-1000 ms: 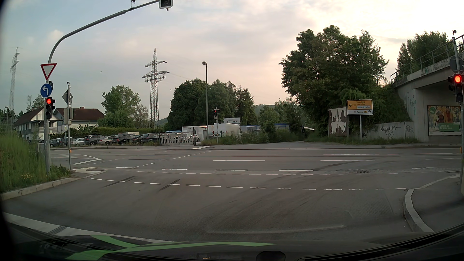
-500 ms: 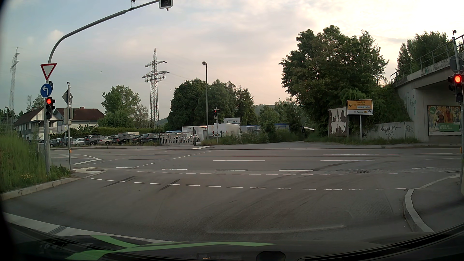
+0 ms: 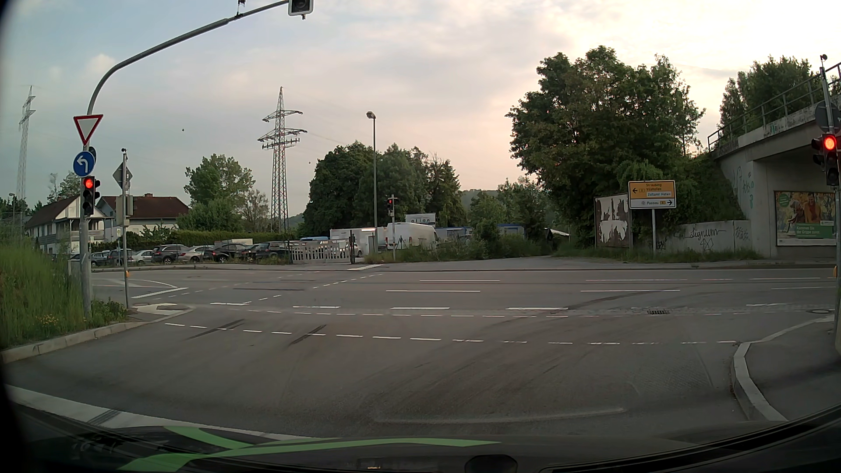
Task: Follow the waypoints while adhering to traffic rules and regulations
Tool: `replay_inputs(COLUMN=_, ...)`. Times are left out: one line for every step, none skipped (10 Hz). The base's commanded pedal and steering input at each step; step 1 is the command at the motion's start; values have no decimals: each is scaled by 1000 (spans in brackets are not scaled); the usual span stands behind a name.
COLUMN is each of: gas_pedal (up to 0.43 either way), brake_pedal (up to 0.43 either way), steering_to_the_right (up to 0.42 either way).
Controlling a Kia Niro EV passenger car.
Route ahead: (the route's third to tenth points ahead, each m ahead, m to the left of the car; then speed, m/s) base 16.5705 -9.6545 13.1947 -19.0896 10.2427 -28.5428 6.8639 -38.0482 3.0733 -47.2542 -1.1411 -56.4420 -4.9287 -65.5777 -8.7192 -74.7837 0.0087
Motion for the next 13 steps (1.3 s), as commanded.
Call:
replay_inputs(gas_pedal=0, brake_pedal=244, steering_to_the_right=63)
replay_inputs(gas_pedal=0, brake_pedal=250, steering_to_the_right=63)
replay_inputs(gas_pedal=0, brake_pedal=250, steering_to_the_right=63)
replay_inputs(gas_pedal=0, brake_pedal=244, steering_to_the_right=63)
replay_inputs(gas_pedal=0, brake_pedal=244, steering_to_the_right=63)
replay_inputs(gas_pedal=0, brake_pedal=250, steering_to_the_right=63)
replay_inputs(gas_pedal=0, brake_pedal=244, steering_to_the_right=63)
replay_inputs(gas_pedal=0, brake_pedal=244, steering_to_the_right=63)
replay_inputs(gas_pedal=0, brake_pedal=250, steering_to_the_right=63)
replay_inputs(gas_pedal=0, brake_pedal=244, steering_to_the_right=63)
replay_inputs(gas_pedal=0, brake_pedal=244, steering_to_the_right=63)
replay_inputs(gas_pedal=0, brake_pedal=250, steering_to_the_right=63)
replay_inputs(gas_pedal=0, brake_pedal=244, steering_to_the_right=63)
